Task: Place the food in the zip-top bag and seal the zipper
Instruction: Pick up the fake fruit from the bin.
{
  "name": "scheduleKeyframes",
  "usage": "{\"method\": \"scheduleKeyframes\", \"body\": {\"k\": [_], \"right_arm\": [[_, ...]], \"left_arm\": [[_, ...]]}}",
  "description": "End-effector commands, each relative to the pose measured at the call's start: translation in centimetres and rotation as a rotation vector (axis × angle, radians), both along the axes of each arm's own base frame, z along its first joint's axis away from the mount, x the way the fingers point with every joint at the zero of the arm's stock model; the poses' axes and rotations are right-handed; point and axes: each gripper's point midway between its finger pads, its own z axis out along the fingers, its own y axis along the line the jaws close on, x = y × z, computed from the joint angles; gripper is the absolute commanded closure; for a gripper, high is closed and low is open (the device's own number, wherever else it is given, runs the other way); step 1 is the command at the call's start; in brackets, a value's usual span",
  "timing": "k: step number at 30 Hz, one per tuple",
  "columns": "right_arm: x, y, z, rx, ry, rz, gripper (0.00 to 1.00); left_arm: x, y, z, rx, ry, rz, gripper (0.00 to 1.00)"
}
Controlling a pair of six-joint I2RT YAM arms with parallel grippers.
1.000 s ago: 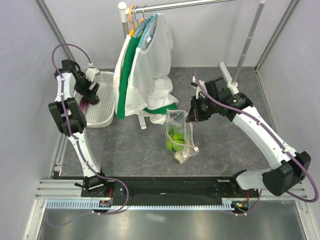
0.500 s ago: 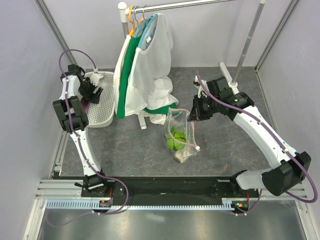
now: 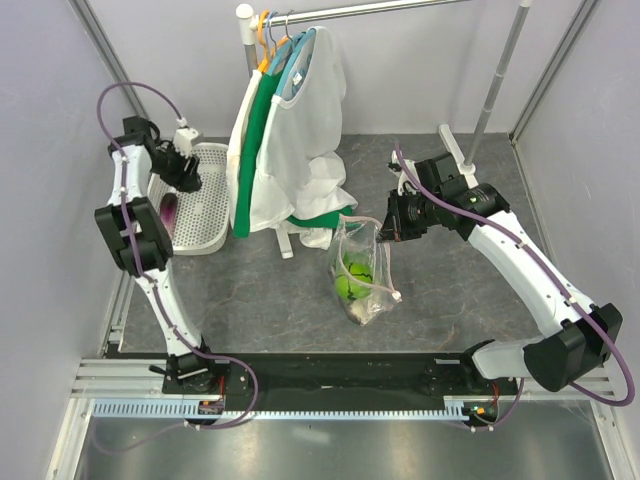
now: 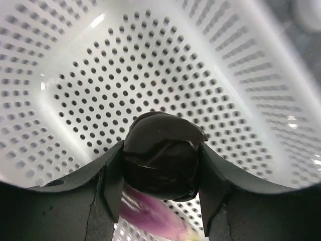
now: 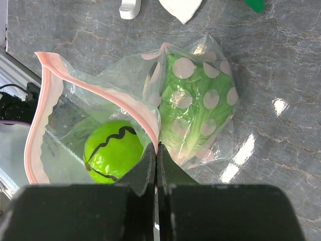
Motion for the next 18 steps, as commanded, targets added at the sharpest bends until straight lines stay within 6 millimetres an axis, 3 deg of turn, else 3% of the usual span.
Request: {"method": "scheduleKeyframes", "body": {"k": [1,2,3,4,5,6,8,9,10,12,15,16,18], "right_arm": [[0.3,-0.4,0.7,-0.008,-0.039,-0.002,1.0],[0.3,-0.4,0.8,-0.005,-0.041,-0.001,1.0],[0.3,-0.5,0.8,-0.005,-0.042,-0.004,1.0],[0.3,-0.4,0.7,-0.005,-0.042,-0.003,1.0],[0.2,-0.4,1.0,0.002,-0.048,-0.002,1.0],[0.1,-0.3,1.0,0.006,-0.05,0.002,1.0],[0.0,-0.3,1.2,0.011,-0.051,0.001,1.0],[-0.1,-0.3,1.3,0.014,-0.052,0.004,1.0],[-0.2,-0.4,1.3,0.013,-0.051,0.006,1.0],[-0.3,-0.4,1.3,0.015,-0.053,0.005,1.0],[-0.5,-0.4,1.1,0.02,-0.053,0.005,1.0],[-0.6,-0.4,1.1,0.024,-0.051,0.007,1.0],[-0.8,-0.3,0.9,0.028,-0.04,0.015,1.0]], "left_arm": [[-2.5,-2.0,11.0,-0.149,-0.168,0.071,0.62],[-3.5,-1.9,11.8,-0.177,-0.167,0.097,0.62],[-5.1,-2.9,14.9,-0.214,-0.214,0.096,0.61],[-6.9,-3.7,14.2,-0.275,-0.156,0.13,0.61],[-8.4,-4.2,15.1,-0.307,-0.154,0.138,0.61],[-10.3,-5.5,17.6,-0.339,-0.191,0.12,0.61],[-13.7,-7.5,18.0,-0.403,-0.14,0.126,0.61],[-16.0,-9.2,20.7,-0.431,-0.196,0.093,0.62],[-17.5,-10.2,20.5,-0.47,-0.166,0.101,0.61],[-21.2,-12.7,22.8,-0.514,-0.212,0.047,0.61],[-24.9,-15.9,24.1,-0.553,-0.207,-0.022,0.59],[-26.8,-18.0,25.0,-0.543,-0.223,-0.094,0.59],[-28.2,-20.0,25.6,-0.561,-0.192,-0.113,0.59]]}}
